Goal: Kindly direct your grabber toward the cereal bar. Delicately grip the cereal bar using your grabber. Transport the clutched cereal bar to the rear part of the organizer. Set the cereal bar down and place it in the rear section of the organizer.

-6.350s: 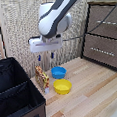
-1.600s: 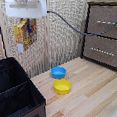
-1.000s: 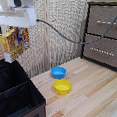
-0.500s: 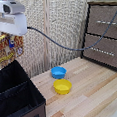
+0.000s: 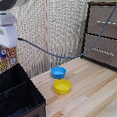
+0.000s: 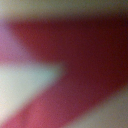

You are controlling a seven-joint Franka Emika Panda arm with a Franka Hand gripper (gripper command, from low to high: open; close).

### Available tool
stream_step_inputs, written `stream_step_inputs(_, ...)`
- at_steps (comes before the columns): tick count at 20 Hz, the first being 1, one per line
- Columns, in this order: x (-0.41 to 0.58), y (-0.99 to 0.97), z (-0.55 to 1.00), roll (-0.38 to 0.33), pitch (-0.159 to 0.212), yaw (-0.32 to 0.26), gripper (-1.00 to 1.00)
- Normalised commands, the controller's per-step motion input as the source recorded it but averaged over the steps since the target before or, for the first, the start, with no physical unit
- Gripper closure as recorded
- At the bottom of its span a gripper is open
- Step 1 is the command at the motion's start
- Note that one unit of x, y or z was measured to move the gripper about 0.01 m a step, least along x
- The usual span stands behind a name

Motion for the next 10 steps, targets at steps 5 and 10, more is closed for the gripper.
stream_step_inputs(5,0.524,0.31,0.00,0.000,0.052,-0.117,1.00)
stream_step_inputs(10,0.617,0.03,-0.03,0.000,0.038,-0.137,1.00)
